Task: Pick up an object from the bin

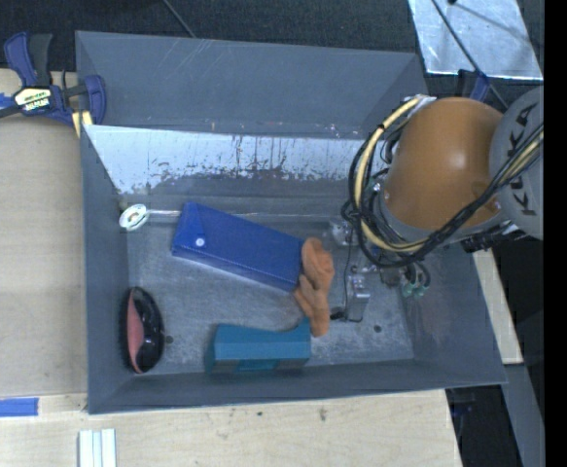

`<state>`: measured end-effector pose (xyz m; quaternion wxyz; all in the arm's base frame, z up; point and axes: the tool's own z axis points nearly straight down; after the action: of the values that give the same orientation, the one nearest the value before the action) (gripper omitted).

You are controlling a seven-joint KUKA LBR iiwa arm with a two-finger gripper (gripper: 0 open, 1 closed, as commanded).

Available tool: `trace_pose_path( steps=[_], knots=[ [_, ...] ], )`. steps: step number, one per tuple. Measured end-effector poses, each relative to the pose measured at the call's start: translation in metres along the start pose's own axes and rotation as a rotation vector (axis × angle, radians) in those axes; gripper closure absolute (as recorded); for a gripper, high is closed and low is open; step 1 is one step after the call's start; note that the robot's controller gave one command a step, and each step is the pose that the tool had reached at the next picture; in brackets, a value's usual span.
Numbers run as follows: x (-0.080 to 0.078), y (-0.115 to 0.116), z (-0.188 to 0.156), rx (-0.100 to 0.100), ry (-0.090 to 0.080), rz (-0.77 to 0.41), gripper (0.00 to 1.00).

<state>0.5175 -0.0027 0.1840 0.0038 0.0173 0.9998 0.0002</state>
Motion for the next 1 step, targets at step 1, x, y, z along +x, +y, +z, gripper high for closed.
trace_pose_path(
  steps=[1],
  knots=[
    [-0.0043, -0.0002, 0.0153, 0.002, 0.008, 0.013, 0.00]
  ],
)
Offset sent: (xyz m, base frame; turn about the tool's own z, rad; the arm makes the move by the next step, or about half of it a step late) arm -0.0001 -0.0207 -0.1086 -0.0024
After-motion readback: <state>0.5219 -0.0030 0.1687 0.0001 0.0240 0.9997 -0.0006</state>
